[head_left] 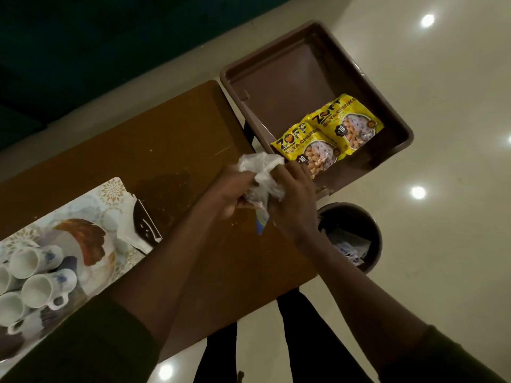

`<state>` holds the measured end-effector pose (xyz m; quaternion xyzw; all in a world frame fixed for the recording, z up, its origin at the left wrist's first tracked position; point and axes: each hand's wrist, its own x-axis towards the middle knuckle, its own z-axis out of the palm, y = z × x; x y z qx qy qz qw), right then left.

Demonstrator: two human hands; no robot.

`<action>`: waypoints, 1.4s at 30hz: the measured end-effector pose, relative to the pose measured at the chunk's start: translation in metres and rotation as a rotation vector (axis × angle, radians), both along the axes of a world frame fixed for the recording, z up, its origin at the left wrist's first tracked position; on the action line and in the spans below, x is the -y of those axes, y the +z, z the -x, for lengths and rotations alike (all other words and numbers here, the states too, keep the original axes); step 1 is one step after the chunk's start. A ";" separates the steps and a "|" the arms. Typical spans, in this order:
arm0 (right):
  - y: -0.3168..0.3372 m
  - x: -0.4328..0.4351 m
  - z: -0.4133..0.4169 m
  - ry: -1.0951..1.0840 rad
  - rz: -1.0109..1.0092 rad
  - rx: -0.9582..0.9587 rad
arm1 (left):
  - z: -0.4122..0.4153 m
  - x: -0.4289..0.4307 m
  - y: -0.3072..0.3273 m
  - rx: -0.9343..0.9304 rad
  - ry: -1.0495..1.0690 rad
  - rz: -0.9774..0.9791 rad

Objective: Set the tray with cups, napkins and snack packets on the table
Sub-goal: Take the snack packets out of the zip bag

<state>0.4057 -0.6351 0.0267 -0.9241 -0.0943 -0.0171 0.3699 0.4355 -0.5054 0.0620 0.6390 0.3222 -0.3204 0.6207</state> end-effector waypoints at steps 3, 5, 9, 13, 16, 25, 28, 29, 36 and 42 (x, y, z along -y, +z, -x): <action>0.002 0.007 0.004 -0.069 -0.236 -0.092 | 0.001 0.009 0.001 -0.050 -0.047 0.090; 0.005 0.012 0.006 -0.096 -0.377 -0.138 | -0.001 0.013 -0.001 -0.089 -0.054 0.164; 0.008 0.020 0.011 -0.068 -0.302 -0.267 | -0.005 0.017 -0.001 -0.177 -0.152 0.189; 0.000 0.041 0.019 -0.139 -0.136 -0.131 | -0.009 0.023 -0.006 -0.086 -0.391 0.221; -0.005 0.068 0.031 -0.328 -0.236 -0.084 | -0.013 0.045 -0.001 -0.076 -0.506 0.398; -0.043 0.171 0.067 -0.855 -0.001 -0.239 | -0.003 0.132 -0.007 -0.013 -0.713 0.342; -0.066 0.188 0.074 -0.824 0.071 -0.376 | -0.003 0.132 -0.011 0.005 -0.638 0.270; -0.073 0.191 0.074 -0.787 0.088 -0.403 | -0.002 0.131 -0.013 0.014 -0.613 0.236; -0.105 0.198 0.067 -0.728 0.011 -0.679 | 0.003 0.118 -0.018 0.014 -0.489 0.139; -0.090 0.192 0.049 -0.662 -0.019 -0.517 | 0.004 0.111 -0.020 0.012 -0.391 0.115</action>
